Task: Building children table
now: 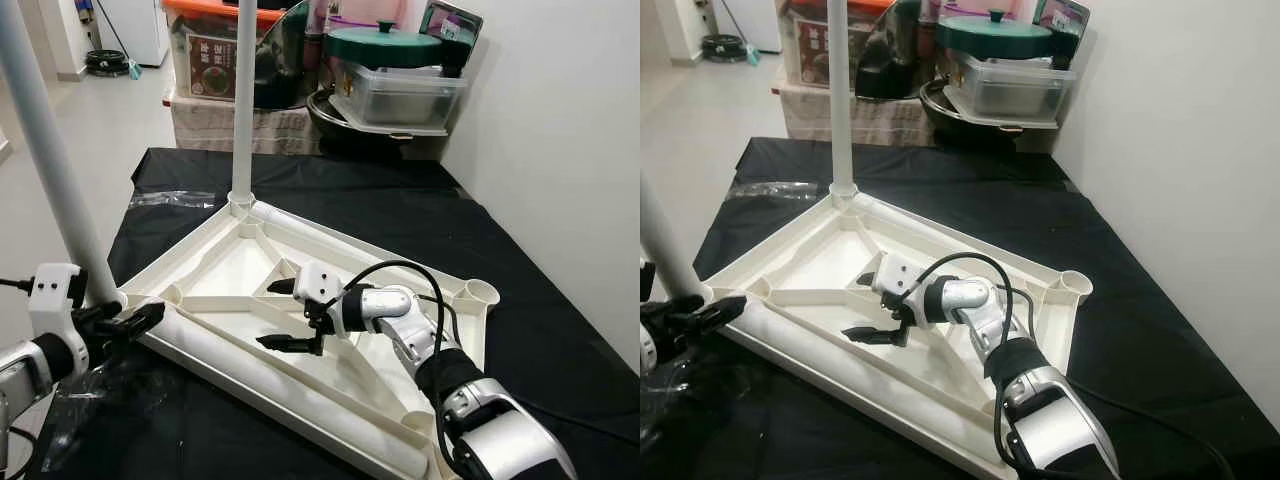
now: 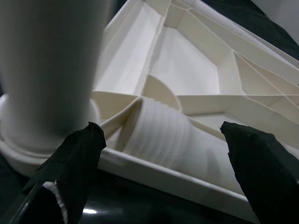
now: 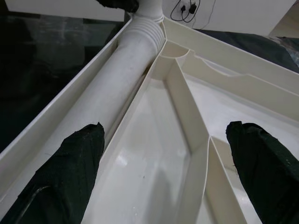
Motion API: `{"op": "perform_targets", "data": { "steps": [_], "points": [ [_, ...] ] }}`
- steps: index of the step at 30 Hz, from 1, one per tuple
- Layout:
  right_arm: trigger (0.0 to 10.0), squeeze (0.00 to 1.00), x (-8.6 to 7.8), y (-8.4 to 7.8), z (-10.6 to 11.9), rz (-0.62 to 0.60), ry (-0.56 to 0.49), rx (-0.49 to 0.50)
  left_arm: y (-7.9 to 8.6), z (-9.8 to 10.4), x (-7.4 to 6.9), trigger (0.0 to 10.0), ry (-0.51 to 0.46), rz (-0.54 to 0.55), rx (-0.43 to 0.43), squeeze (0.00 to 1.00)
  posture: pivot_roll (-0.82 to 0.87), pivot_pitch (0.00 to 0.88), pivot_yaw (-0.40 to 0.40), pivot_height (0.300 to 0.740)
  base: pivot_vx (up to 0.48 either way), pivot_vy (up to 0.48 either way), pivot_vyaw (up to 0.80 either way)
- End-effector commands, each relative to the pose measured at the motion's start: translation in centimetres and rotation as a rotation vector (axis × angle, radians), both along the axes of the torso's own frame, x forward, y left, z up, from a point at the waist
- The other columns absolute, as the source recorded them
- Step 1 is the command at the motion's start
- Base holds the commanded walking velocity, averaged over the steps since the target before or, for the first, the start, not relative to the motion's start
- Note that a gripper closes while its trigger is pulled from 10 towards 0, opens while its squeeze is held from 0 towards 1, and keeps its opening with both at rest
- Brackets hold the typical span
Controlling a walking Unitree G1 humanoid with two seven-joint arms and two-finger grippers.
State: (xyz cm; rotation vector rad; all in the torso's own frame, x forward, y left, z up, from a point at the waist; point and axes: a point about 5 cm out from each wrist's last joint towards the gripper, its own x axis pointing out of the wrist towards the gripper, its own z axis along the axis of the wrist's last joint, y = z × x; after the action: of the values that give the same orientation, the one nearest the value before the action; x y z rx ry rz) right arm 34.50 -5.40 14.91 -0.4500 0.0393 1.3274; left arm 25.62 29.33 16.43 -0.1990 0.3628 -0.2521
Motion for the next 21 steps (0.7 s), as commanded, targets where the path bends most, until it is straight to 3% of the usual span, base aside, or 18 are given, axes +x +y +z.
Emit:
{"op": "perform_targets", "data": {
  "steps": [1, 5, 12, 21],
  "points": [
    [10.0, 0.00, 0.0, -0.3, -0.1, -0.018, 0.020, 0.028, 0.1, 0.0, 0.1, 10.0, 0.002, -0.016, -0.010, 0.00, 0.07, 0.000, -0.132, 0.740, 0.000, 0.000, 0.00],
    [10.0, 0.00, -0.3, -0.1, -0.1, -0.037, 0.043, 0.047, 0.8, 0.1, 1.1, 10.0, 0.012, -0.034, -0.042, 0.00, 0.06, 0.000, -0.127, 0.740, 0.000, 0.000, 0.00],
    [10.0, 0.00, -0.5, 0.0, -0.2, -0.061, 0.056, 0.058, 0.6, -0.1, 1.6, 10.0, 0.020, -0.095, -0.069, 0.00, 0.05, 0.000, -0.124, 0.740, 0.000, 0.000, 0.00],
    [10.0, 0.00, -1.0, 0.8, -0.2, -0.091, 0.088, 0.081, -0.9, -1.2, 2.4, 10.0, 0.052, -0.201, -0.132, 0.00, 0.03, 0.000, -0.118, 0.740, 0.000, 0.000, 0.00]
  ]
}}
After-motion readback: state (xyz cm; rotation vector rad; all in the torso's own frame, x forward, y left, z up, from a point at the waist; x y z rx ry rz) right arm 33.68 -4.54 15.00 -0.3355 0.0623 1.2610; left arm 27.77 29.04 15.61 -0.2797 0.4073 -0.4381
